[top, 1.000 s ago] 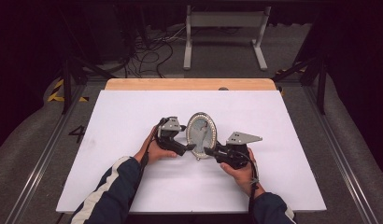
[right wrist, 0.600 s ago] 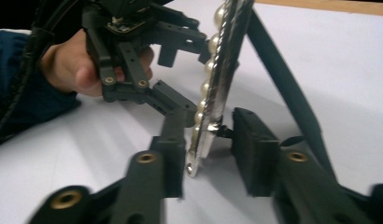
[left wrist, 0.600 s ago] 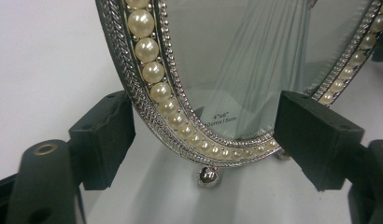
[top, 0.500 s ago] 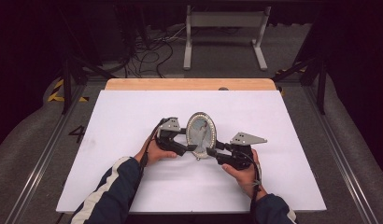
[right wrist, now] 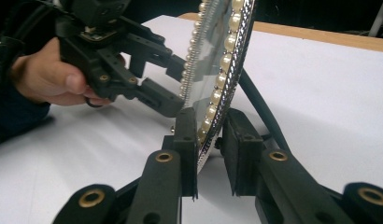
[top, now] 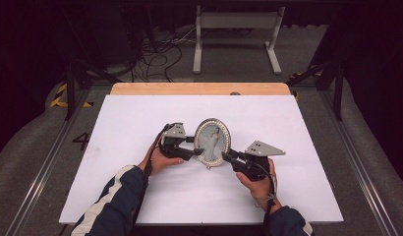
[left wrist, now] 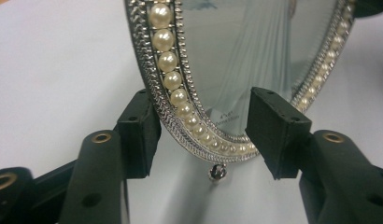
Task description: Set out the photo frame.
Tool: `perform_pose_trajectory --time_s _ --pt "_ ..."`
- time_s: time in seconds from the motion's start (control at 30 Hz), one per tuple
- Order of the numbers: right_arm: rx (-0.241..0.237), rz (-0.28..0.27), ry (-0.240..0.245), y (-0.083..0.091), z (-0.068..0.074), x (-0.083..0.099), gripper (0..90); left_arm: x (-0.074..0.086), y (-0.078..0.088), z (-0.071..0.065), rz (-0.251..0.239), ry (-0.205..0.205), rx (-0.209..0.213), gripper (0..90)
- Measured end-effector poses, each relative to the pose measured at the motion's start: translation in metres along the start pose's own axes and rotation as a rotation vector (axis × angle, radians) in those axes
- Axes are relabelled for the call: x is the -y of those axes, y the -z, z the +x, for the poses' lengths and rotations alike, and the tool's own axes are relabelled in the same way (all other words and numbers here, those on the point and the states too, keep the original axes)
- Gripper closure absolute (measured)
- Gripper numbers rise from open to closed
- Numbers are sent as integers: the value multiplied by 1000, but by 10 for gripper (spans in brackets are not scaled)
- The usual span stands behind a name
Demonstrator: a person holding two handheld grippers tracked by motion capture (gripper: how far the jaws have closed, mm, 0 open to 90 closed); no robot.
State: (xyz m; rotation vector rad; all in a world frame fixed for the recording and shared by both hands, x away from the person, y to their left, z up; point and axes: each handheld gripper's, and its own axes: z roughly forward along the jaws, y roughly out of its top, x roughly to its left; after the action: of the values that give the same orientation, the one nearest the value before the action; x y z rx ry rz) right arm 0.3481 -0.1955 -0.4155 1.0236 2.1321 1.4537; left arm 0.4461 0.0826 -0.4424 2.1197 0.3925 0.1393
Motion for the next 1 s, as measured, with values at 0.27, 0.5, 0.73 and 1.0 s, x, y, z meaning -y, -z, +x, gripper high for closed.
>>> perform_pose_trajectory --time_s 0.27,0.5,0.73,1.0 --pt "37 -8 -1 -8 1 -2 773 6 9 -10 28 -33 -55 460" --pt "48 -16 -9 -11 1 -3 769 9 16 -15 39 -35 -71 460" --pt "57 -28 9 -8 3 -4 741 7 24 -11 -45 18 -90 420" --pt "92 -35 42 0 8 -6 851 5 27 -8 -101 36 -102 554"
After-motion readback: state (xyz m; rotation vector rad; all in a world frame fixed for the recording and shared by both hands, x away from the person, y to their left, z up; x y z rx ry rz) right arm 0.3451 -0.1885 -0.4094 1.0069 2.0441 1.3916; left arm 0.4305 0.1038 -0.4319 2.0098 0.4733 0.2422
